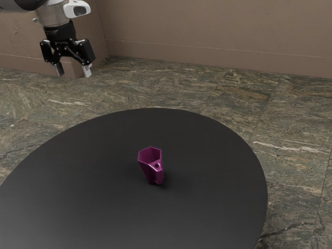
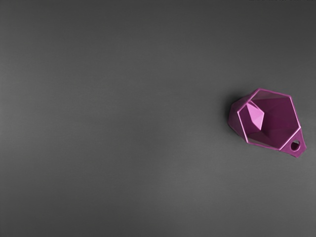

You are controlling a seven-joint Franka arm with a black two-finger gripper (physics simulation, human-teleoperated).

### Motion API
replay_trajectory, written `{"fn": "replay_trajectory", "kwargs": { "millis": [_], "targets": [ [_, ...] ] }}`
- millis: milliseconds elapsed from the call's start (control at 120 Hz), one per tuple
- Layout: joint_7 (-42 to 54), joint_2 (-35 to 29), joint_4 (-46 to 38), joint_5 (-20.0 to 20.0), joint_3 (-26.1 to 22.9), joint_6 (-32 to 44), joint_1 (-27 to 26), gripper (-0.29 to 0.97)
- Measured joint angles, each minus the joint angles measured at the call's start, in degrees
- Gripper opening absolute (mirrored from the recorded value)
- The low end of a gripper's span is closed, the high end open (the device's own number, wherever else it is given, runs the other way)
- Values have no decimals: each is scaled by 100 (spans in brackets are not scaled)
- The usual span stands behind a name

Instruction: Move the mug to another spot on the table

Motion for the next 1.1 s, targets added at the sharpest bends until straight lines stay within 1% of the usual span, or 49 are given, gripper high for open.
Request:
{"fn": "replay_trajectory", "kwargs": {
  "millis": [133,208,258,333,467,600,667,783,833,917,1100],
  "targets": [
    [0,14,4,-52,-41,0,83,68],
    [3,56,11,-56,-368,82,114,68],
    [7,76,10,-44,-606,140,35,68],
    [1,146,9,-34,-783,205,-204,68],
    [-324,262,7,-33,-845,276,-724,68],
    [-1145,276,-14,-59,-859,268,-1076,68],
    [-1734,303,-27,67,-853,277,-1340,68],
    [-2640,306,-251,301,-702,574,-1705,68],
    [-2965,276,-523,377,-436,834,-1980,68],
    [-3510,278,-958,474,-51,1241,-2260,68],
    [-4857,451,-1503,729,440,2002,-2802,68]
  ]
}}
